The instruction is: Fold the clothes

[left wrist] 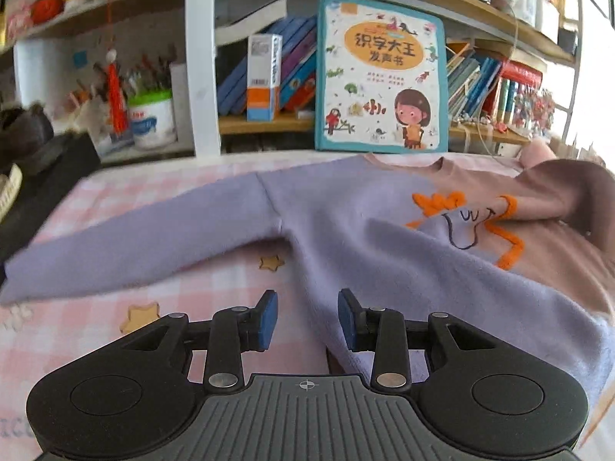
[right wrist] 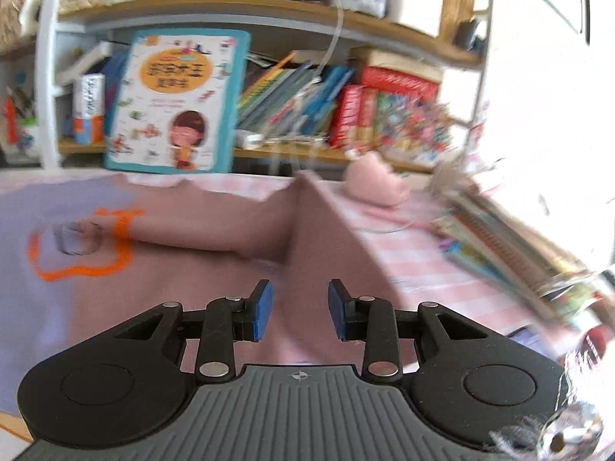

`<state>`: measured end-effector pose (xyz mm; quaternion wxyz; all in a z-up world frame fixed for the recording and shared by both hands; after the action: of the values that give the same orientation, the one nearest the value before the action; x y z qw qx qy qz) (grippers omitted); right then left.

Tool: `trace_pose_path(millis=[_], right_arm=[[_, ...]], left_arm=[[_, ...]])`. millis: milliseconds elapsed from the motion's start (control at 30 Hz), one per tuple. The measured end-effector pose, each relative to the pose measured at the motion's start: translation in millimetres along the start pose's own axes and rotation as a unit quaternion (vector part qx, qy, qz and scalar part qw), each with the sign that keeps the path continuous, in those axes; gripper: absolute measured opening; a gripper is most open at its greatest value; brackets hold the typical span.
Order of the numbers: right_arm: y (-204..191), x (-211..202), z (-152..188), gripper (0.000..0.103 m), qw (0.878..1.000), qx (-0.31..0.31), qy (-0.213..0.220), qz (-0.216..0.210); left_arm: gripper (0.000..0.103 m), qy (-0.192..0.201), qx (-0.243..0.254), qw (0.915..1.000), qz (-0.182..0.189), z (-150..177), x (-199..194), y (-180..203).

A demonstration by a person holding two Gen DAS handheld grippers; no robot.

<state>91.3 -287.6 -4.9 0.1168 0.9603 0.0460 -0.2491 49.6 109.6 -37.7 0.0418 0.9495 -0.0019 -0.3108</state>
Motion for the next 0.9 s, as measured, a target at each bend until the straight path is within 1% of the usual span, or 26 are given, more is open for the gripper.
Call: trace_pose_path(millis=[67, 133, 200, 267, 333, 367, 400, 433, 467, 533, 600, 633, 700, 733, 833, 900], right_arm=[[17.8, 5.9, 3.9, 0.032, 0.999, -0.021, -0.016, 0.04], [32.3, 10.9, 10.3, 0.037, 0.997, -0.031, -0.036, 0.055], [46.0, 15.7, 17.4, 0.041, 0.996, -0.034, -0.053, 0.056], [56.7, 21.3, 24.8, 0.041, 0.996, -0.026, -0.069, 0.051], [63.0, 29.2, 30.9, 0.039, 0.996, -0.003, -0.087, 0.03], [63.6, 33.0, 32.6, 0.034, 0.996, 0.01, -0.092, 0.014], [63.9, 35.9, 33.1, 0.01, 0.995, 0.022, -0.097, -0.005], [65.3, 38.3, 32.1, 0.004, 0.994, 0.035, -0.097, -0.018], [68.0, 39.2, 27.9, 0.004, 0.995, 0.044, -0.089, -0.019], [80.0, 38.7, 9.1, 0.004, 0.997, 0.048, -0.054, 0.017], [95.8, 39.8, -15.0, 0.004, 0.996, 0.046, -0.016, 0.07], [101.6, 41.5, -27.1, 0.004, 0.994, 0.04, 0.002, 0.099], [110.4, 51.2, -49.9, 0.004, 0.987, 0.005, 0.03, 0.159], [114.7, 59.1, -58.9, 0.004, 0.983, -0.009, 0.035, 0.179], [129.7, 87.7, -81.1, 0.003, 0.976, -0.029, 0.035, 0.213], [135.4, 113.0, -88.7, 0.003, 0.973, -0.041, 0.02, 0.225]], left_arm=[[0.035, -0.004, -0.002, 1.0, 0.003, 0.8, 4.9, -1.3], [0.035, -0.007, 0.0, 1.0, 0.007, 1.8, 7.5, 0.2], [0.035, -0.011, -0.002, 0.9998, 0.015, 3.4, 10.4, 1.0], [0.035, -0.013, -0.002, 0.9998, 0.016, 3.5, 13.0, 1.7], [0.035, -0.015, -0.001, 0.9997, 0.017, 3.5, 15.6, 2.4], [0.035, -0.016, -0.002, 0.9997, 0.018, 3.1, 16.1, 2.1], [0.035, -0.016, -0.003, 0.9997, 0.018, 2.9, 16.4, 1.8], [0.035, -0.017, -0.005, 0.9997, 0.019, 2.8, 16.4, 1.2], [0.035, -0.018, -0.005, 0.9996, 0.019, 2.8, 16.4, 0.9], [0.035, -0.019, -0.005, 0.9996, 0.018, 2.7, 16.1, 0.9], [0.035, -0.02, -0.001, 0.9997, 0.016, 2.7, 16.7, 2.0], [0.035, -0.02, 0.0, 0.9997, 0.015, 2.5, 17.2, 2.5], [0.035, -0.02, 0.002, 0.9997, 0.013, 2.0, 18.4, 2.9], [0.035, -0.021, 0.002, 0.9997, 0.013, 1.7, 19.0, 2.7], [0.035, -0.023, 0.002, 0.9997, 0.01, 1.5, 19.5, 3.0], [0.035, -0.024, 0.003, 0.9997, 0.009, 1.6, 19.7, 3.6]])
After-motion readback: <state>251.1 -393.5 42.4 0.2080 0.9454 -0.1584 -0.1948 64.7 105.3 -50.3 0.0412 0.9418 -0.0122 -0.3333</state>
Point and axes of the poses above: each gripper's, at about its wrist camera, not at the fingertips, and x roughly the way its jaws point, y to its right, z to its underside, the point moved 8 cm from there along x, roughly the way its jaws point, and after that the axes turned 2 degrees about -x, right-handed, at the moved point
